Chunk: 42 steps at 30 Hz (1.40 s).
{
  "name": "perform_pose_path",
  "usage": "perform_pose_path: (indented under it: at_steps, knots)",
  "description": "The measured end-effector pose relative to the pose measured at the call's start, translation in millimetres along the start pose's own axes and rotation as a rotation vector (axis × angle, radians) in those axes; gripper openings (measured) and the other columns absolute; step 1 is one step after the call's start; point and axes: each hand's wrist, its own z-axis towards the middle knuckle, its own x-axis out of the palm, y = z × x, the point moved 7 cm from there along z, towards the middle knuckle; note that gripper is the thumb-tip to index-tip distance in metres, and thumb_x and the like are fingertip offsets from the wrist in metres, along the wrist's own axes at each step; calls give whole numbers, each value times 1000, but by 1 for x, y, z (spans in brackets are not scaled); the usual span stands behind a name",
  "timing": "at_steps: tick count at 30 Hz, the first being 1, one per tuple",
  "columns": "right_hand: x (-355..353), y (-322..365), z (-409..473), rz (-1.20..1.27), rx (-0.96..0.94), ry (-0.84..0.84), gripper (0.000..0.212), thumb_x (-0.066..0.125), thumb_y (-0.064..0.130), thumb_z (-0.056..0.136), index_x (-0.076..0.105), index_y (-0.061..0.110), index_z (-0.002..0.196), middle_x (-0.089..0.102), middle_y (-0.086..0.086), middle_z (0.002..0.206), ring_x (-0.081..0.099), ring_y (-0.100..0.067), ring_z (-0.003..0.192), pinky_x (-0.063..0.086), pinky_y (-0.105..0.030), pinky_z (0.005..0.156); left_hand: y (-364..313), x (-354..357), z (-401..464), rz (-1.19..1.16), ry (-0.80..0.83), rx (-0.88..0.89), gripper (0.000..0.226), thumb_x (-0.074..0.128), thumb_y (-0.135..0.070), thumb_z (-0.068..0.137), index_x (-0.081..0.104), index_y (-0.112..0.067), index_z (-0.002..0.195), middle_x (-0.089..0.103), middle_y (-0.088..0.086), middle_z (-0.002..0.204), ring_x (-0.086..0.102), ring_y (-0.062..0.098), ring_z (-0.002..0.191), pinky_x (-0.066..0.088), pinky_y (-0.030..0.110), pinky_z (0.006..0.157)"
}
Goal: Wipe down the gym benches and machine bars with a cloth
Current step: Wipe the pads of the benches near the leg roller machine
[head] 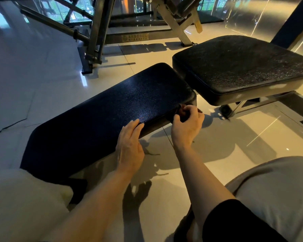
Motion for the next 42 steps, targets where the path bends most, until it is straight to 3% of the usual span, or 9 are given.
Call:
perform_pose_path:
  at_steps: [12,16,20,22,24,28,35,40,42]
  knots:
    - [59,7,-90,18,-125,70,32,69,7,79,61,16,108,45,-2,109,52,-21,99,51,-38,86,68,-39,-44,176,36,-137,62,58,13,75,50,-5,134,49,15,140,42,32,133,40,60,104]
    - [78,4,-129,4,-144,212,30,69,7,81,61,16,108,48,-5,115,52,-18,105,47,-23,89,83,-48,-53,171,65,-168,64,60,13,77,48,-7,137,46,13,143,39,30,135,36,59,107]
    - [105,-3,-179,-38,-235,572,24,69,5,80,64,16,101,49,1,109,48,-7,95,34,-2,80,93,-53,-63,144,73,-236,59,54,1,85,43,-10,141,39,10,148,33,29,139,31,56,112]
    - [99,-10,-184,-11,-171,517,25,68,3,79,64,16,100,49,1,107,48,-6,92,39,-4,82,96,-55,-68,116,50,-258,56,51,-3,85,43,-9,141,40,11,147,33,30,138,30,55,112]
    - [84,-13,-173,42,-67,312,25,68,3,79,63,14,101,48,-1,108,51,-10,94,44,-10,82,99,-59,-71,105,25,-264,54,56,-6,87,44,-8,140,40,11,146,33,29,137,32,51,112]
    - [68,-3,-147,42,-32,45,24,67,5,83,61,9,106,46,-9,119,48,-15,102,35,-3,72,111,-69,-79,80,-17,-310,56,60,-6,89,42,-11,142,38,6,148,30,23,139,29,45,114]
    - [116,7,-198,11,-133,238,25,69,7,84,62,10,107,46,-10,118,41,-9,101,38,-12,84,156,-104,-112,112,19,-488,60,56,-4,91,36,-15,146,33,3,152,25,17,141,25,35,114]
    - [148,3,-245,-42,-196,535,23,71,9,83,64,11,105,47,-8,114,48,-12,99,40,-16,86,176,-111,-129,112,117,-554,63,56,-2,90,35,-16,148,31,2,153,25,19,141,25,39,117]
    - [144,3,-245,17,-159,491,20,70,8,84,63,11,103,47,-7,112,49,-12,98,46,-21,88,176,-111,-130,89,131,-569,65,56,-3,90,32,-18,149,28,0,155,23,18,142,24,39,117]
